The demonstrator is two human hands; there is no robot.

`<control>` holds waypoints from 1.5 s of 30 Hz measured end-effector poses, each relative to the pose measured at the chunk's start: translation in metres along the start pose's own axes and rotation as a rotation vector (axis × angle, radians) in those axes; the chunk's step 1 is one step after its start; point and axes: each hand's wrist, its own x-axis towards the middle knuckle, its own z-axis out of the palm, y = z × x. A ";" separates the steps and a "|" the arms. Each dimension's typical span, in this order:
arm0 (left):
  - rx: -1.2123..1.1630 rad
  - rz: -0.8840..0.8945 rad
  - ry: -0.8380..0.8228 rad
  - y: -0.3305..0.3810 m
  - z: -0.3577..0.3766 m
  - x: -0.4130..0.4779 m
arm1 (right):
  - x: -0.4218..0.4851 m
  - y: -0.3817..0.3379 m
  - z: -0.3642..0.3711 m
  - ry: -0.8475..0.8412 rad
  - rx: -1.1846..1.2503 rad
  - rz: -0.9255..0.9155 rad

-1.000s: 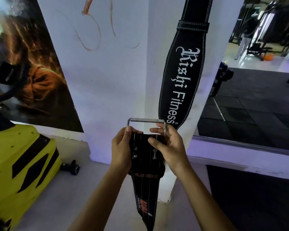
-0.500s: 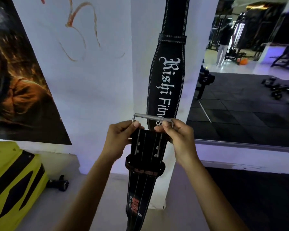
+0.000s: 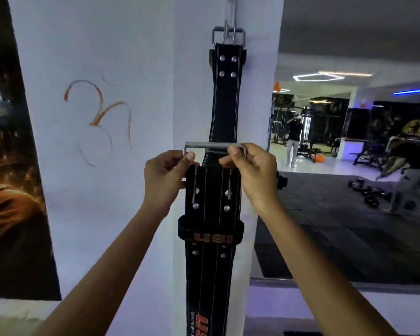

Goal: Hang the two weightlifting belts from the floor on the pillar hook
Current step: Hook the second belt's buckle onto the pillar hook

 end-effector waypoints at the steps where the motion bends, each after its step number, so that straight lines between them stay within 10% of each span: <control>1: 0.013 0.026 -0.004 0.005 0.003 0.012 | 0.013 -0.004 0.000 0.002 -0.019 -0.027; 18: 0.459 0.578 0.265 0.137 0.100 0.241 | 0.289 -0.096 0.003 0.256 -0.396 -0.314; 35: 0.292 0.420 0.226 0.132 0.108 0.336 | 0.372 -0.076 0.023 0.182 -0.200 -0.205; 45: -0.101 0.147 -0.216 0.092 0.074 0.262 | 0.313 -0.051 0.019 0.060 -0.021 -0.171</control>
